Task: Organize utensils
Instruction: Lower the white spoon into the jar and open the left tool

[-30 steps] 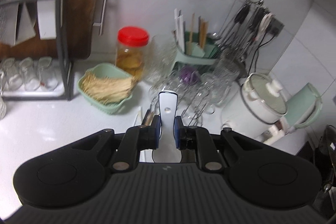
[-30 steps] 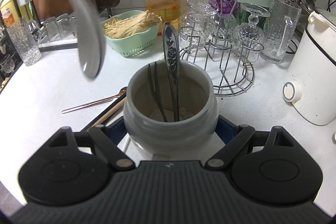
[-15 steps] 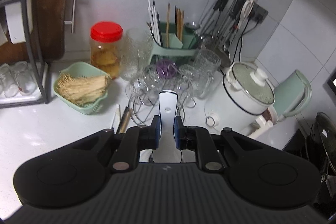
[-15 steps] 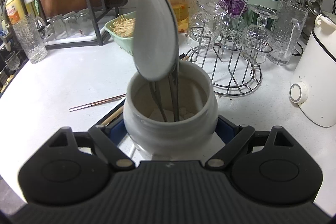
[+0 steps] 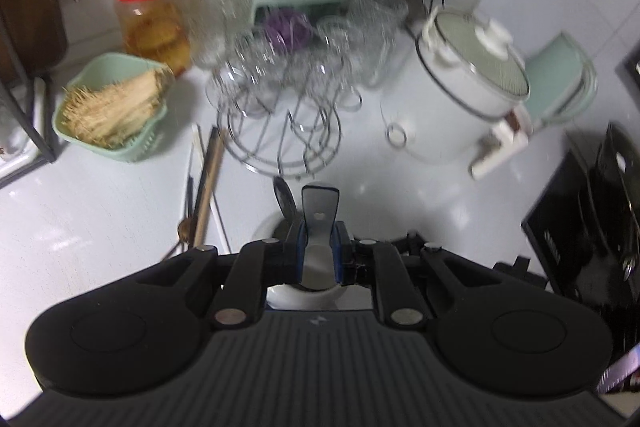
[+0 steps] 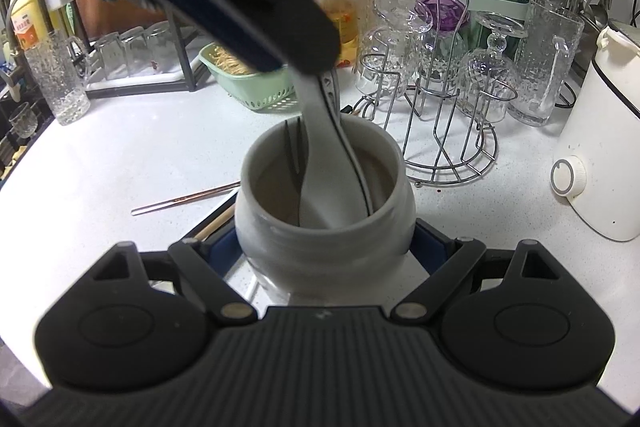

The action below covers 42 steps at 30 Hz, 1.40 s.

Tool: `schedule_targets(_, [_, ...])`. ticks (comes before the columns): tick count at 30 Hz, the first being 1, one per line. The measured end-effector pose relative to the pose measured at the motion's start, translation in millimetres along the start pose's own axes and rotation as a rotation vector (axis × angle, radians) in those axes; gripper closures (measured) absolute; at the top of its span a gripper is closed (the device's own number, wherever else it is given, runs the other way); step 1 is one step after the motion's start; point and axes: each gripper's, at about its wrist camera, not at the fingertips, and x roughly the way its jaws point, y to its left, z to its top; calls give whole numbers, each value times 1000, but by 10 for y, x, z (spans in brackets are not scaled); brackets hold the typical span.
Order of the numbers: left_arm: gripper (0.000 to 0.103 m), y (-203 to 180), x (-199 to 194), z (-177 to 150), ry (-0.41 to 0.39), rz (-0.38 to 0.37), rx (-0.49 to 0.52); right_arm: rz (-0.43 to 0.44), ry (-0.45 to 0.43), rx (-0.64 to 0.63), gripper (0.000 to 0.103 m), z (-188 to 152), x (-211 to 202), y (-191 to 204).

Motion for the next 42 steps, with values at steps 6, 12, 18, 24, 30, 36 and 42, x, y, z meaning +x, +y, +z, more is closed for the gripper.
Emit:
schedule_targets(6, [87,-21,192,54,102,-6,28,4,-5,-2,13,-7,-5,-5])
schedule_targets(12, [87,21,283,70,138,-9,18,8,-6,-8,13,-8,-6,-7])
schedule_targets(18, [86,67,255,79,134,-34,-2,8,-4,-11,13,-4,-2,-4])
schedule_targets(24, [86,71,162,74,104,-49,-17,8,-5,-12,13,-13,-9,-4])
schedule_targets(30, [86,95,-71,61,19,-43,-28,7,-10,-8,13,-25,-13,0])
schedule_targets(36, [86,140,-377,-4,-99,-25,-55,3,-12,-2,13,-22,-7,4])
schedule_targets(42, [86,170,-680,-127,-220,30,-41,-2,-14,2,13,-21,-3,10])
